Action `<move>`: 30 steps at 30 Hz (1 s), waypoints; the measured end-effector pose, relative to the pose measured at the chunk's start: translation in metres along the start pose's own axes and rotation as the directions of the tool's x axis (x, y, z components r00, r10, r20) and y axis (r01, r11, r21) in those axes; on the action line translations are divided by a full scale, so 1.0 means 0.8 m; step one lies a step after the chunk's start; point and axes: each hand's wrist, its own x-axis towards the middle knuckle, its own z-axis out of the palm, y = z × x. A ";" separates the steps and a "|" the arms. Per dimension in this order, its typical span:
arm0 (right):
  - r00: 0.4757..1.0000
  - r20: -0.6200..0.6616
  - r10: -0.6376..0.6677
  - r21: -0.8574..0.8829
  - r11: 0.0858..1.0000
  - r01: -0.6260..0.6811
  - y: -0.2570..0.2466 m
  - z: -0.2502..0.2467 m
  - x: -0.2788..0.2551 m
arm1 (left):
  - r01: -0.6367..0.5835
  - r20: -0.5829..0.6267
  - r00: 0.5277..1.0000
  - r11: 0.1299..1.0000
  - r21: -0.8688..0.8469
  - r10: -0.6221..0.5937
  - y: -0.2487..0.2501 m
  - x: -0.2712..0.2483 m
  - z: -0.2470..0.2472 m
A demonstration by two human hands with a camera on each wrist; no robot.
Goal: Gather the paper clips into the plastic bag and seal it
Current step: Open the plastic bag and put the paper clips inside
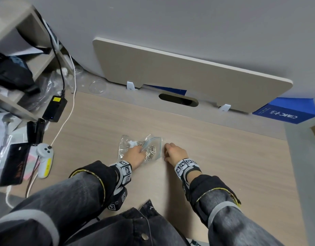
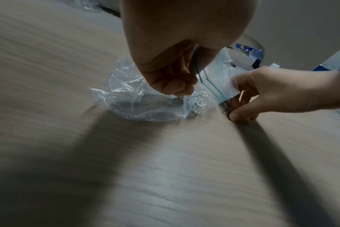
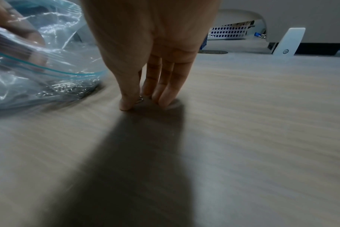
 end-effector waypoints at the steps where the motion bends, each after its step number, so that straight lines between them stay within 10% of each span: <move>1: 1.000 0.004 -0.007 -0.012 1.000 0.007 0.000 -0.001 0.002 | 0.001 0.002 1.000 1.000 -0.006 -0.001 0.000 0.001 0.000; 20: 0.995 0.029 -0.091 -0.116 0.989 0.094 -0.003 0.018 -0.007 | 0.019 0.018 1.000 1.000 -0.001 -0.019 0.008 0.006 0.000; 25: 0.997 0.030 0.072 0.279 0.957 -0.077 0.008 0.006 -0.011 | 0.006 0.023 1.000 1.000 -0.012 -0.006 0.011 0.004 -0.001; 30: 0.956 0.009 0.293 0.765 0.614 -0.196 0.009 -0.016 -0.019 | -0.008 0.025 1.000 1.000 -0.002 0.008 0.018 0.000 -0.002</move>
